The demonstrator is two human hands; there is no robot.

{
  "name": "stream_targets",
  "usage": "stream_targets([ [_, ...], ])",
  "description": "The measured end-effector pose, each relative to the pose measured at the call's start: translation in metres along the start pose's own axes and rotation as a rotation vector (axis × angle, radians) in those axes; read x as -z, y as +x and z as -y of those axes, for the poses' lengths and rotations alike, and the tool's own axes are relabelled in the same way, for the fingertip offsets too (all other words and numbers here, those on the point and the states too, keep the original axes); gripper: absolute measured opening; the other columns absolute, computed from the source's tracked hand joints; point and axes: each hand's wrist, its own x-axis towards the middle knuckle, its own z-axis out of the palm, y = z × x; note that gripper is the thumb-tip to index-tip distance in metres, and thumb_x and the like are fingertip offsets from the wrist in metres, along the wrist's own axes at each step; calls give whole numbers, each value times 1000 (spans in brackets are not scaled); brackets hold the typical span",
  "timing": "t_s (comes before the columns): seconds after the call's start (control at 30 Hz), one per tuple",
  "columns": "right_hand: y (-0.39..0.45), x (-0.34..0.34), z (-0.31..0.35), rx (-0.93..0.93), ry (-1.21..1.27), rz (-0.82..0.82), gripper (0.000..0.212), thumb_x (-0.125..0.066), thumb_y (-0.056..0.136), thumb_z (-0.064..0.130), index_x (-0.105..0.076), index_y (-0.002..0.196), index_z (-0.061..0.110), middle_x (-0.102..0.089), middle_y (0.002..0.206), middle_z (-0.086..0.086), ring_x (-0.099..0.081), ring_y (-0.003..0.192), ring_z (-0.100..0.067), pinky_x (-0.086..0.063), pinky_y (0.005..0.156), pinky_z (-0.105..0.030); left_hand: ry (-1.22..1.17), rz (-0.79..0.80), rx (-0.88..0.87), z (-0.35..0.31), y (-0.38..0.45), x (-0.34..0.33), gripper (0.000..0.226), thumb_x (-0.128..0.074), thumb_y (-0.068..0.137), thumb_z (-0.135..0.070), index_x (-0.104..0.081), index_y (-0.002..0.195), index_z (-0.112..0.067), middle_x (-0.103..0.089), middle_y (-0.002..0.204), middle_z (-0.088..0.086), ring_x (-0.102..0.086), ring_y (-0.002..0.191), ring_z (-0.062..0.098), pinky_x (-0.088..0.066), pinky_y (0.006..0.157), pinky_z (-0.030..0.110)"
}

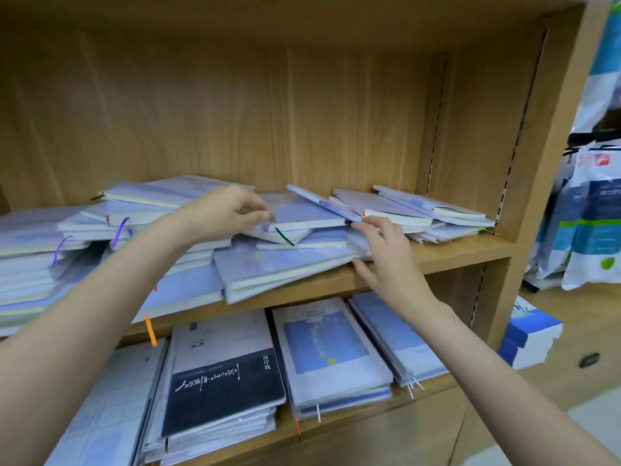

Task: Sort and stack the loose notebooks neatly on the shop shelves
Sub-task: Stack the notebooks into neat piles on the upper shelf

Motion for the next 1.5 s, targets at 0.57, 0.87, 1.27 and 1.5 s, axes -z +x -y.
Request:
stream_targets([
  [0.57, 23, -8, 16, 296, -159, -50, 19, -43, 75, 12, -62, 71, 13, -57, 70, 1, -48, 68, -17, -39, 40, -28, 427, 435, -125, 30, 4, -13, 74, -25, 90, 12, -25, 144, -38, 11, 156, -9, 3, 145, 16, -4, 113, 25],
  [0.87, -5, 43, 12, 139, -94, -174, 19, -62, 75, 2, -71, 89, 13, -62, 91, -3, -42, 93, -20, -47, 72, -36, 323, 469, 21, 27, 11, -16, 71, -28, 89, 8, -34, 138, -42, 5, 156, -12, -10, 144, 14, -17, 115, 31],
  [1.27, -19, 26, 68, -1079, 1192, -128, 71, -61, 85, 3, -23, 142, 22, -56, 125, -10, -62, 96, -22, -56, 73, -39, 11, 345, 29, -12, -22, -55, 54, -47, 90, -52, -33, 141, -41, 5, 157, -5, -6, 144, 9, -14, 111, 24],
  [1.5, -12, 83, 63, -1006, 1090, -209, 35, -49, 85, -9, -50, 105, 21, -61, 90, -5, -57, 83, -24, -48, 77, -39, -99, 411, 140, -21, -21, -42, 67, -27, 89, -63, -32, 144, -25, -18, 155, -7, -12, 143, 10, -8, 114, 28],
])
